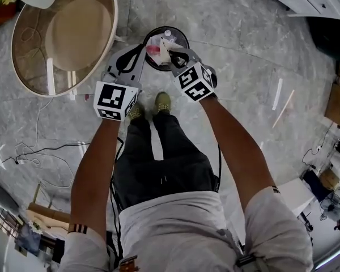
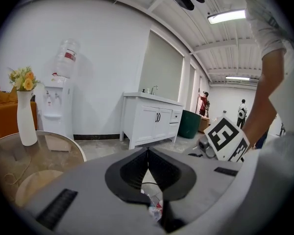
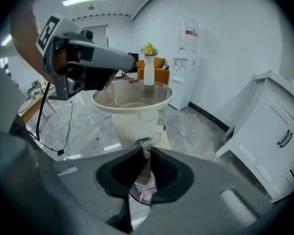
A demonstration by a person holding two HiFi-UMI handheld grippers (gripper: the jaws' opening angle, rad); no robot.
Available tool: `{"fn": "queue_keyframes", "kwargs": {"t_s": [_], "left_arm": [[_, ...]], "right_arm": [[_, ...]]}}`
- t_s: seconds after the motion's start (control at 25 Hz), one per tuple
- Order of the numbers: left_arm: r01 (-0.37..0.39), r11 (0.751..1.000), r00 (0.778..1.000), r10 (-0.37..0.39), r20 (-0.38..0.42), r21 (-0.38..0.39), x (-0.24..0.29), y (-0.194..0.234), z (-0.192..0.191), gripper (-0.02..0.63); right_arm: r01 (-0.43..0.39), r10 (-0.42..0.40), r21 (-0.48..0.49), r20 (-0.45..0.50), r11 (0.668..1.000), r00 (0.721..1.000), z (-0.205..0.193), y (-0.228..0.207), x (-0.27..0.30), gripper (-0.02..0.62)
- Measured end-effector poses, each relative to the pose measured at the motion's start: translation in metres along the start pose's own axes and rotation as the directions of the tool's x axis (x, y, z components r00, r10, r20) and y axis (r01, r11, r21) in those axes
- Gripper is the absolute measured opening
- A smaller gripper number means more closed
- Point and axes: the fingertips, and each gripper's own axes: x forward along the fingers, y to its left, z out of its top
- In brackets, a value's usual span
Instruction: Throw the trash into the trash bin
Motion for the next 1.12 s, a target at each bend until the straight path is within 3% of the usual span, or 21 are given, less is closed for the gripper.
{"fn": "queue_keyframes", "kwargs": {"t_s": [0.32, 0.76, 1.12], "left_arm": [[-0.014, 1.0, 1.0, 0.014, 0.0, 0.022, 0.005, 0.017, -0.019, 0.0], [-0.023, 1.0, 1.0, 0.023, -0.005, 0.013, 0.019, 0.038, -0.042, 0.0], [-0.02, 1.0, 1.0, 0.019, 0.004, 0.013, 0.015, 0.039, -0.022, 0.0]], "right_arm": [[-0.065, 0.06, -0.04, -0.13, 0.997, 0.99, -0.048, -0.008, 0.059, 0.089], [-0.147, 0.144, 0.0, -0.188, 0.989, 0.972, -0.072, -0.008, 0.092, 0.172], [-0.094, 0.097, 0.046, -0.084, 0.995, 0.992, -0.033, -0.021, 0.065, 0.169]]}}
